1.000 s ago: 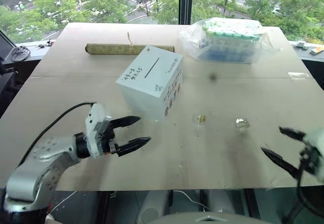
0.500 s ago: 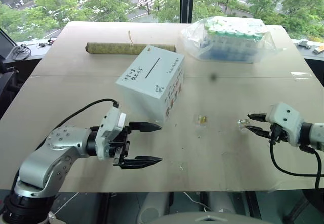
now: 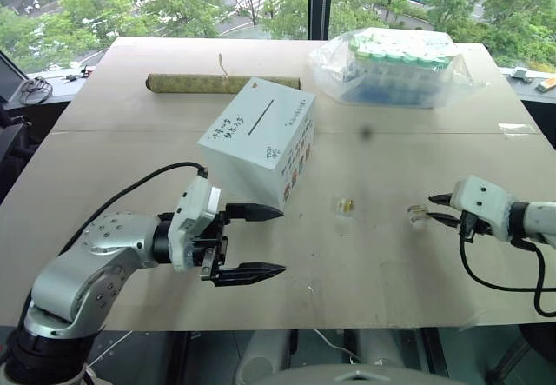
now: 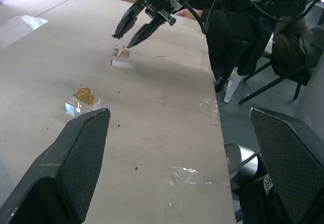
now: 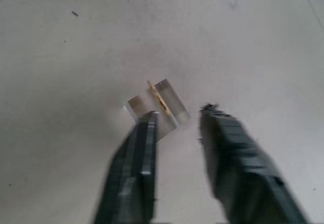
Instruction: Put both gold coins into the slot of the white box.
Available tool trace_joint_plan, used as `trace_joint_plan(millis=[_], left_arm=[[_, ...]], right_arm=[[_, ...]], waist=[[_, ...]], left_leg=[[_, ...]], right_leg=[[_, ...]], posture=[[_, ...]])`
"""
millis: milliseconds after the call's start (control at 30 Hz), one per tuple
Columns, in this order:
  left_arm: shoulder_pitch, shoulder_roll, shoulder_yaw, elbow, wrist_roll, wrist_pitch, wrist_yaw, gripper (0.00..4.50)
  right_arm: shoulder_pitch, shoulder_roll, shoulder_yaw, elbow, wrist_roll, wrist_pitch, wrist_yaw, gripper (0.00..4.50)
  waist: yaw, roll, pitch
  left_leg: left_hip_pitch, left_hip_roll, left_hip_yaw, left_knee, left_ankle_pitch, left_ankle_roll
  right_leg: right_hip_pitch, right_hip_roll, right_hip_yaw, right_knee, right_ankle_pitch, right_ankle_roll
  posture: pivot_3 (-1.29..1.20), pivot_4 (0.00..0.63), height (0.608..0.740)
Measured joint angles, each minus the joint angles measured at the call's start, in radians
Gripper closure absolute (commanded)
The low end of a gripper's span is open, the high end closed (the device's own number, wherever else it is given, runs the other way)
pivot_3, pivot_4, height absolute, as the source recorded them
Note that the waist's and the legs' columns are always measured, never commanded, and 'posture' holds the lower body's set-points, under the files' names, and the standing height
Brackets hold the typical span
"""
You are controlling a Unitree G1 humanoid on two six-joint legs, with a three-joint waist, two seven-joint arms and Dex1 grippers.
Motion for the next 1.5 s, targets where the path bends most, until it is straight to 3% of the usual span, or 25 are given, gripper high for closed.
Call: trace_joint_plan(millis=[533,567,600,667,1200,1300,1367,1400,1500], left_arm=[[0.019,0.000,0.000,0.006,0.011,-0.020,-0.009,0.00],[0.026,0.000,0.000,0.009,0.016,-0.027,-0.014,0.00],[0.029,0.000,0.000,0.011,0.018,-0.029,-0.015,0.00],[0.043,0.000,0.001,0.013,0.023,-0.037,-0.022,0.00],[0.085,-0.008,0.004,0.041,0.053,-0.105,-0.042,0.00],[0.091,-0.011,0.004,0.049,0.063,-0.123,-0.045,0.00],[0.098,-0.012,0.004,0.055,0.067,-0.132,-0.048,0.00],[0.101,-0.012,0.004,0.058,0.069,-0.136,-0.051,0.00],[0.106,-0.012,0.004,0.061,0.072,-0.142,-0.059,0.00]], right_arm=[[-0.059,0.013,0.040,0.040,-0.017,-0.020,0.037,3.22],[-0.063,0.014,0.042,0.042,-0.020,-0.022,0.038,3.74],[-0.063,0.015,0.042,0.045,-0.020,-0.022,0.039,3.74],[-0.065,0.015,0.049,0.057,-0.025,-0.025,0.047,4.46],[-0.092,0.017,0.063,0.070,-0.008,0.021,0.083,4.46],[-0.093,0.016,0.045,0.053,0.019,0.072,0.087,3.63],[-0.091,0.013,0.026,0.026,0.045,0.117,0.091,2.64],[-0.091,0.010,0.016,0.005,0.061,0.146,0.091,2.34],[-0.091,0.016,-0.005,-0.043,0.100,0.228,0.069,2.34]], waist=[[0.000,0.000,0.000],[0.000,0.000,0.000],[0.000,0.000,0.000],[0.001,0.000,0.000],[0.000,0.000,0.000],[0.001,0.000,0.000],[0.001,0.000,0.000],[0.001,0.000,0.000],[0.001,0.000,0.000]], left_leg=[[0.000,0.000,0.000,0.000,0.000,0.000],[0.000,0.000,0.000,0.000,0.000,0.000],[0.000,0.000,0.000,0.000,0.000,0.000],[0.000,0.000,0.000,0.000,0.000,0.000],[0.000,0.000,0.000,0.000,0.000,0.000],[0.000,0.000,0.000,0.000,0.000,0.000],[0.000,0.000,0.000,0.000,0.000,0.000],[0.000,0.000,-0.001,0.000,0.000,0.000],[0.000,0.000,-0.001,0.000,0.000,0.000]], right_leg=[[0.000,0.000,0.000,0.000,0.000,0.000],[0.000,0.000,0.000,0.000,0.000,0.000],[0.000,0.000,0.000,0.000,0.000,0.000],[0.000,0.000,0.000,0.000,0.000,0.000],[0.000,-0.001,0.000,0.000,0.000,0.000],[0.000,-0.001,0.000,0.000,0.000,0.000],[0.000,-0.001,0.000,0.000,0.000,0.000],[0.000,-0.002,0.001,0.000,0.000,0.000],[0.000,-0.002,0.001,0.000,0.000,0.000]], posture=[[0.00,0.150,0.740],[0.00,0.150,0.740],[0.00,0.150,0.740],[0.00,0.150,0.740],[0.00,0.150,0.740],[0.00,0.150,0.740],[0.00,0.150,0.740],[0.00,0.150,0.740],[0.00,0.150,0.740]])
